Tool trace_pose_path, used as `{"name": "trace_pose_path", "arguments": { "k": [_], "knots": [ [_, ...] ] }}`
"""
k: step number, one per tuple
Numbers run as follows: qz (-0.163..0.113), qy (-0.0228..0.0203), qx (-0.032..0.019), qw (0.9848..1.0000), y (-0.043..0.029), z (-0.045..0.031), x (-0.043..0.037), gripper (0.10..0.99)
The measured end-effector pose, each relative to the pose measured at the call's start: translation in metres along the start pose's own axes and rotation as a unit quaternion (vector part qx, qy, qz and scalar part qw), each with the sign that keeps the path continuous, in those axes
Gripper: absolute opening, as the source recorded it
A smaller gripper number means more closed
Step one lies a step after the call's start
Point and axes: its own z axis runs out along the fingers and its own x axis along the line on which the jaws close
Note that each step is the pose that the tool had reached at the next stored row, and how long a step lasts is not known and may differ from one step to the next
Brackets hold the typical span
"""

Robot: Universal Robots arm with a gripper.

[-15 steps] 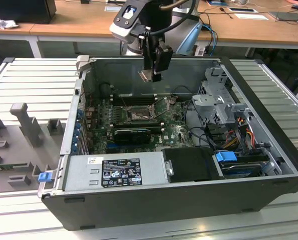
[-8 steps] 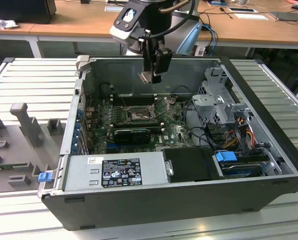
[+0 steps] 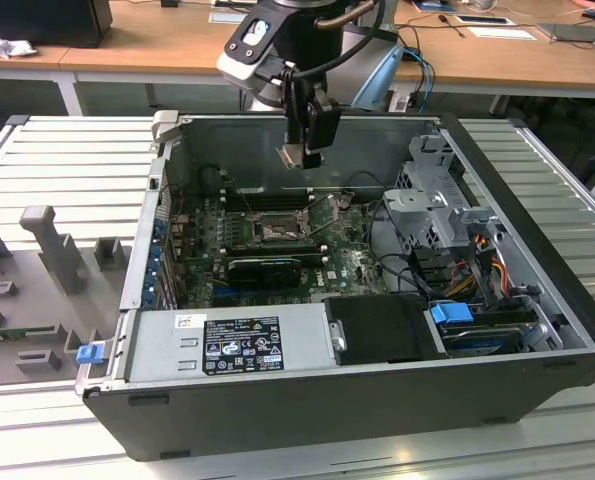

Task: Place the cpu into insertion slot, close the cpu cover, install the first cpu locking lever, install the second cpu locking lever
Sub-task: 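Place the cpu into insertion slot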

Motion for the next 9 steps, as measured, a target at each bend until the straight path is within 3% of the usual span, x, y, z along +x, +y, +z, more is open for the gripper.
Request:
{"name": "trace_pose_path", "arguments": {
  "k": [9],
  "knots": [
    [0.036, -0.0032, -0.0007, 0.9993, 0.0, 0.0, 0.0, 0.529]
  ]
}}
